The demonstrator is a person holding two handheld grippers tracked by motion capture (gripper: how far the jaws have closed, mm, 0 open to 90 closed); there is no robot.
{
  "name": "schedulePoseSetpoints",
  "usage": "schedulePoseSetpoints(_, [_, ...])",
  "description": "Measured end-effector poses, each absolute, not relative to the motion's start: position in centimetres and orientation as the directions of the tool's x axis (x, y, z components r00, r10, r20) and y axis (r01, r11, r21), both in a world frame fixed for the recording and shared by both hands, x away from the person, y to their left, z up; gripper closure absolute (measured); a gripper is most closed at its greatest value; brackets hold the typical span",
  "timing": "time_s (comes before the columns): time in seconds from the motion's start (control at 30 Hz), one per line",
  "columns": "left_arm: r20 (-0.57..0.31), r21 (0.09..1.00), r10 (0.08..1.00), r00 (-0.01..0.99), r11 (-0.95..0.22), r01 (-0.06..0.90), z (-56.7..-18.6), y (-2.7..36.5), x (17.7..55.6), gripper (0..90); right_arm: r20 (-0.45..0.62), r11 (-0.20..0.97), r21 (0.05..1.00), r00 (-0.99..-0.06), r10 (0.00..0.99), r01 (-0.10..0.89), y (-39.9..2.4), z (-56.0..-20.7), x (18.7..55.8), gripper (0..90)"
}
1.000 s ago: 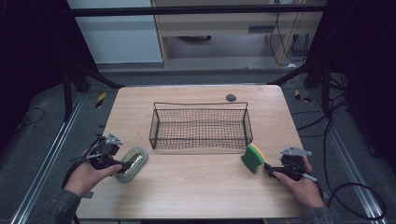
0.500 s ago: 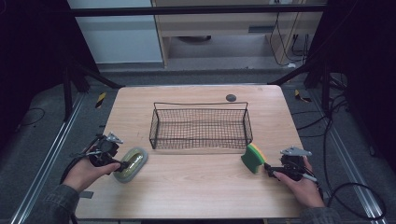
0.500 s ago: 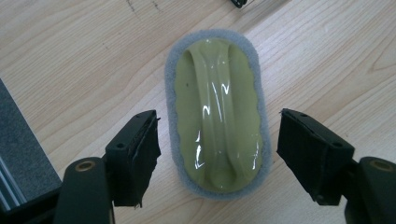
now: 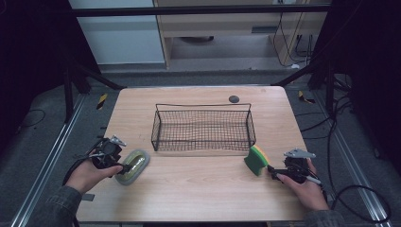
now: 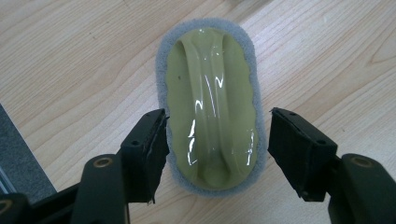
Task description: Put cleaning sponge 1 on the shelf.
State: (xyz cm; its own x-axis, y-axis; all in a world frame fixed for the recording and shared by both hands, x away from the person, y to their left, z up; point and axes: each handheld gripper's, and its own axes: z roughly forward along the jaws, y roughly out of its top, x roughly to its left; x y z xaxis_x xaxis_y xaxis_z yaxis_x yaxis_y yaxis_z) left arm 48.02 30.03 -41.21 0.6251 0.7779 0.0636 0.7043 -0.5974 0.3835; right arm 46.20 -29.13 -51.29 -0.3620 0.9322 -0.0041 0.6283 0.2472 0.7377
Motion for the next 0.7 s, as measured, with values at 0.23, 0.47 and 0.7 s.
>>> schedulePoseSetpoints(0.23, [0.049, 0.372, 0.784, 0.619, -0.590, 0.717, -42.1, 29.9, 49.0, 39.5, -0.004, 0.246, 0.737, -0.361, 0.933, 0.629, -29.1, -51.3, 46.2, 7.4])
schedulePoseSetpoints(0.47, [0.035, 0.345, 0.785, 0.618, -0.590, 0.730, -42.7, 29.6, 49.9, 49.1, -0.007, 0.250, 0.737, -0.363, 0.932, 0.628, -29.1, -51.3, 46.2, 7.4])
schedulePoseSetpoints(0.7, [0.010, 0.342, 0.796, 0.605, -0.571, 0.746, -43.1, 29.6, 50.6, 57.6, -0.005, 0.248, 0.738, -0.363, 0.932, 0.628, -29.1, -51.3, 46.2, 7.4])
